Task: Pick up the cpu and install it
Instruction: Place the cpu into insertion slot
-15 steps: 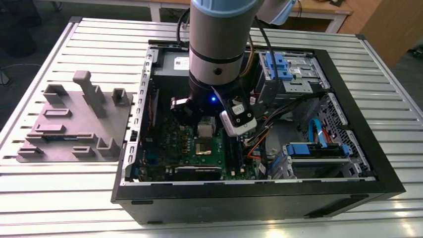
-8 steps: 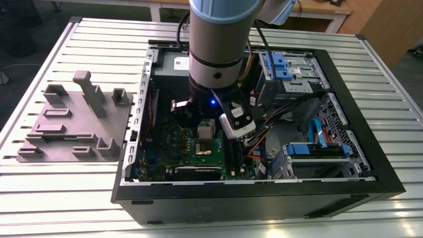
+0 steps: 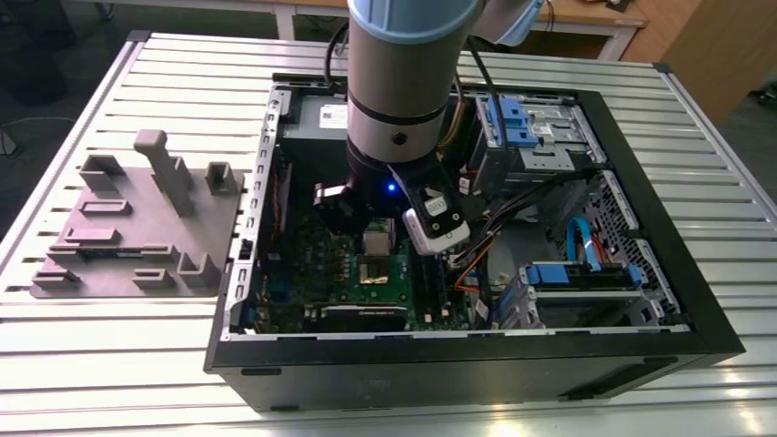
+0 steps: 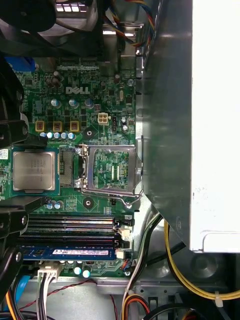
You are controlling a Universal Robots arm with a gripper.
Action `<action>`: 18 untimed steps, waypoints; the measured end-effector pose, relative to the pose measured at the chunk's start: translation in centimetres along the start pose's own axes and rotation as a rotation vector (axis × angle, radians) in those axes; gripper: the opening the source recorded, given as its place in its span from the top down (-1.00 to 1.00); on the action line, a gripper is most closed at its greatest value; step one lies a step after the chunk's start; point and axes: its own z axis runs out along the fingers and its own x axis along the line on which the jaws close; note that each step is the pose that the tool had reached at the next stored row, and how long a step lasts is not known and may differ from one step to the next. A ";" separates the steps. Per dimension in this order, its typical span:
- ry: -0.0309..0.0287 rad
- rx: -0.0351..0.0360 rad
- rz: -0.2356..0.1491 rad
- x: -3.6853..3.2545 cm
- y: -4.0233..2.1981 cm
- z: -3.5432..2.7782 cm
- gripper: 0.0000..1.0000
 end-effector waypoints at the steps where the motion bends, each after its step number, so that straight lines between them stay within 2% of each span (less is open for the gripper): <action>1: 0.0000 0.0000 0.000 0.00 0.00 0.00 0.05; 4: -0.0003 -0.0005 0.000 -0.01 0.01 0.09 0.05; 11: 0.0000 -0.0001 0.000 -0.01 -0.01 1.18 0.05; 18: 0.0000 0.0001 0.000 -0.01 -0.01 1.28 0.05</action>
